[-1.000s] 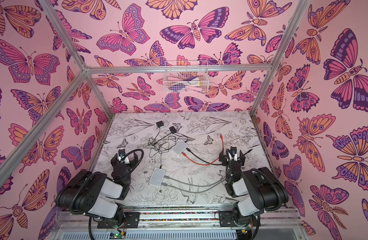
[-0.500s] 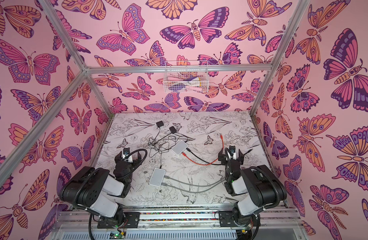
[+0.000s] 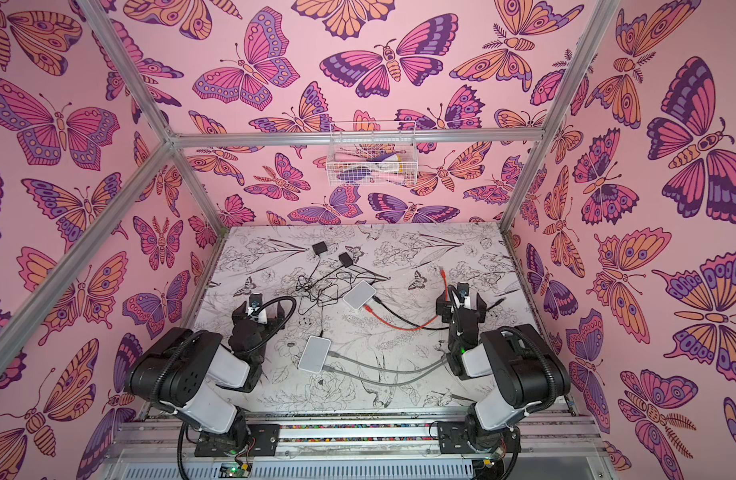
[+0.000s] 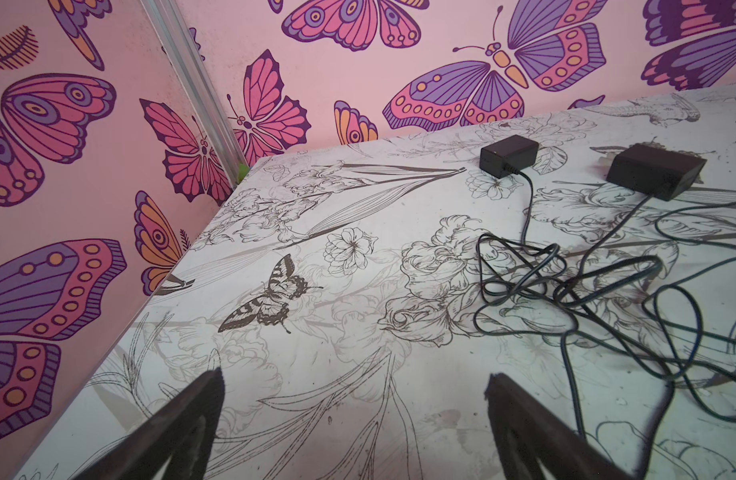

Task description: Insert the plug into the switch port

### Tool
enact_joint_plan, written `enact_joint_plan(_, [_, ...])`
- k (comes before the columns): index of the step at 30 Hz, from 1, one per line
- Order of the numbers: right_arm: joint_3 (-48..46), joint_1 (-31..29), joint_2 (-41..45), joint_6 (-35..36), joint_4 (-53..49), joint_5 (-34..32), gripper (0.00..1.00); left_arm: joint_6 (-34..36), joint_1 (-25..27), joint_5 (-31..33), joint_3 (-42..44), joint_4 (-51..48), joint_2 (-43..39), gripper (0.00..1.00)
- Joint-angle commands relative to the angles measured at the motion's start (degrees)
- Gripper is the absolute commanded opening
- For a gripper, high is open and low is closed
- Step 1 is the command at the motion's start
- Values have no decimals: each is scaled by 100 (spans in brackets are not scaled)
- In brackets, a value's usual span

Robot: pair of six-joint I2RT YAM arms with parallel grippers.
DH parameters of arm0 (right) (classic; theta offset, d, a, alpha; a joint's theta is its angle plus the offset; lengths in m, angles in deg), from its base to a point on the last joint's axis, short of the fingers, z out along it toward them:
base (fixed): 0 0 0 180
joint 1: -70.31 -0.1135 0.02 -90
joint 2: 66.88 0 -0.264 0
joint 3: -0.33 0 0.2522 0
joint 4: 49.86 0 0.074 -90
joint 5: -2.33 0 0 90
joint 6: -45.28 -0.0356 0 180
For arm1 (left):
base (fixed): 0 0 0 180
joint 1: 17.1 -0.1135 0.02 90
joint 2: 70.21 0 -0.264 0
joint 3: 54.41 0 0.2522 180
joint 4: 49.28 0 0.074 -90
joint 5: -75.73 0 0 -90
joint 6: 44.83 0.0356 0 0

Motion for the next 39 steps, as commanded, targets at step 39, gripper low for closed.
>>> enact_joint_plan(39, [763,865,419,-431,-2107,2160,99,-595,-1037,-1813,-1311,-2737,-451,100])
